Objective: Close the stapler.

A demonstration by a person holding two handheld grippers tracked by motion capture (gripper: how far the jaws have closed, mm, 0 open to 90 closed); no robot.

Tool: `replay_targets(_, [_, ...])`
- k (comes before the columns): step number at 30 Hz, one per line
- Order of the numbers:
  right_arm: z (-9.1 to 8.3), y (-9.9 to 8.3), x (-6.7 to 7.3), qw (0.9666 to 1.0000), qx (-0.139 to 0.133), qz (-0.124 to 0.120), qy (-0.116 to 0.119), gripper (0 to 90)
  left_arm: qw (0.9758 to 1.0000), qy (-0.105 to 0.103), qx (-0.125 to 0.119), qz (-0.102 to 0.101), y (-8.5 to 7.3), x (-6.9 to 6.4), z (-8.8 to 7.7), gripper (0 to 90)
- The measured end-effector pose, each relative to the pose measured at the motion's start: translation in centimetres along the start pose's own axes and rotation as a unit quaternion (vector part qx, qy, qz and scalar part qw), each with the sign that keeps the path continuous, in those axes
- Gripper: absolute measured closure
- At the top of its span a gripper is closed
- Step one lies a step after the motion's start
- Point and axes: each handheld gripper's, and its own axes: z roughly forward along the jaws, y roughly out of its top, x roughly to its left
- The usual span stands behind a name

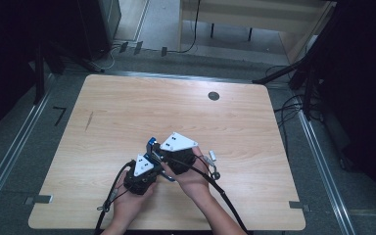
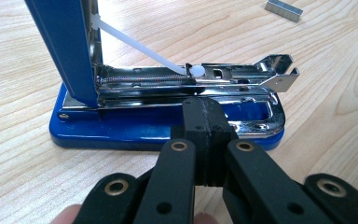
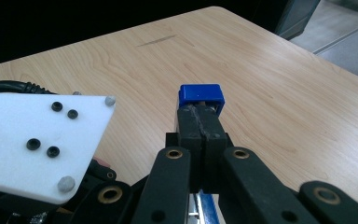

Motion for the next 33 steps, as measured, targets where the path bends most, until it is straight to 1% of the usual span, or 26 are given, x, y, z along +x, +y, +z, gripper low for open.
replay_targets(4, [0.3, 0.3, 0.0, 1.0000, -0.002, -0.007, 0.000, 90.0, 1.0000, 0.000, 0.000, 0.001, 0.0, 0.0, 0.0, 90.0])
replay_targets(11, [0.7, 0.6, 0.0, 1.0000, -0.002, -0.008, 0.003, 90.0, 1.0000, 0.002, 0.000, 0.002, 0.0, 0.0, 0.0, 90.0])
replay_targets(16, [1.1, 0.7, -0.2, 0.9999, -0.008, -0.007, 0.011, 90.0, 1.0000, 0.001, 0.000, 0.002, 0.0, 0.0, 0.0, 90.0])
replay_targets(22, [1.4, 0.9, -0.2, 0.9999, -0.009, -0.005, 0.014, 90.0, 1.0000, 0.002, 0.000, 0.002, 0.0, 0.0, 0.0, 90.0])
replay_targets(25, [1.7, 1.1, -0.2, 0.9998, -0.006, -0.013, 0.014, 90.0, 1.0000, 0.003, 0.000, 0.003, 0.0, -0.1, 0.0, 90.0])
replay_targets(33, [2.3, 1.5, -0.3, 0.9997, -0.005, -0.015, 0.018, 90.0, 1.0000, 0.003, 0.000, 0.003, 0.0, -0.1, 0.0, 90.0])
